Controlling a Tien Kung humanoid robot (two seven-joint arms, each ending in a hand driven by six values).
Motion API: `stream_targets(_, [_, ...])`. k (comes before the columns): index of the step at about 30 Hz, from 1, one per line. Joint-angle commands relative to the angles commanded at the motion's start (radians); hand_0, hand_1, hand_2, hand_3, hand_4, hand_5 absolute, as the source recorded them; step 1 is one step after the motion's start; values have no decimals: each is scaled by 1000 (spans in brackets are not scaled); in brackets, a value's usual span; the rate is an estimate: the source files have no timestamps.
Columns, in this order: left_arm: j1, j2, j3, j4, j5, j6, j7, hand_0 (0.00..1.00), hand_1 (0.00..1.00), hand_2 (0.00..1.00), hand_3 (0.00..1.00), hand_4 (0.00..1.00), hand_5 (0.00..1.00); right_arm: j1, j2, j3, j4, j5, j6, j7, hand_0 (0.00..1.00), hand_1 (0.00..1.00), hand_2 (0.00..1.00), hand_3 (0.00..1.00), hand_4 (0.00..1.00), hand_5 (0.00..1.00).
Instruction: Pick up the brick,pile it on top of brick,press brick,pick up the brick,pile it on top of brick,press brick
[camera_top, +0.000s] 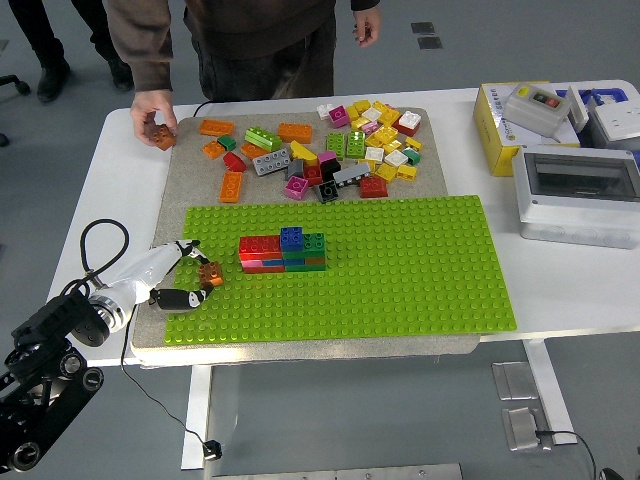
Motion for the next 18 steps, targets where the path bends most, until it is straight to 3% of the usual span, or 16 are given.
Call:
stream_targets(3, [21,7,-47,-33,-19,-6,4,998,961,939,556,601,229,-1,0,-2,0,3,-1,1,737,712,738,800,648,998])
stream_targets(7, [43,42,-112,-112,-48,-19,18,998,960,937,558,604,232,-3,-2,-5,0,10,-2,2,736,712,738,800,648,998])
stream_targets(11, [14,70,-105,-192,-65,-29,31,998,961,941,558,604,235,-1,-5,0,0,5,-3,2,736,713,737,800,647,998])
stream_targets(13, [-8,67,-80,-205,-69,-31,34,998,961,941,558,604,235,0,-5,3,0,1,-3,2,736,713,737,800,647,998])
stream_targets(18, [-68,27,-7,-182,-61,-39,41,998,959,944,555,595,233,3,-6,5,0,-3,-3,2,736,712,738,799,647,998])
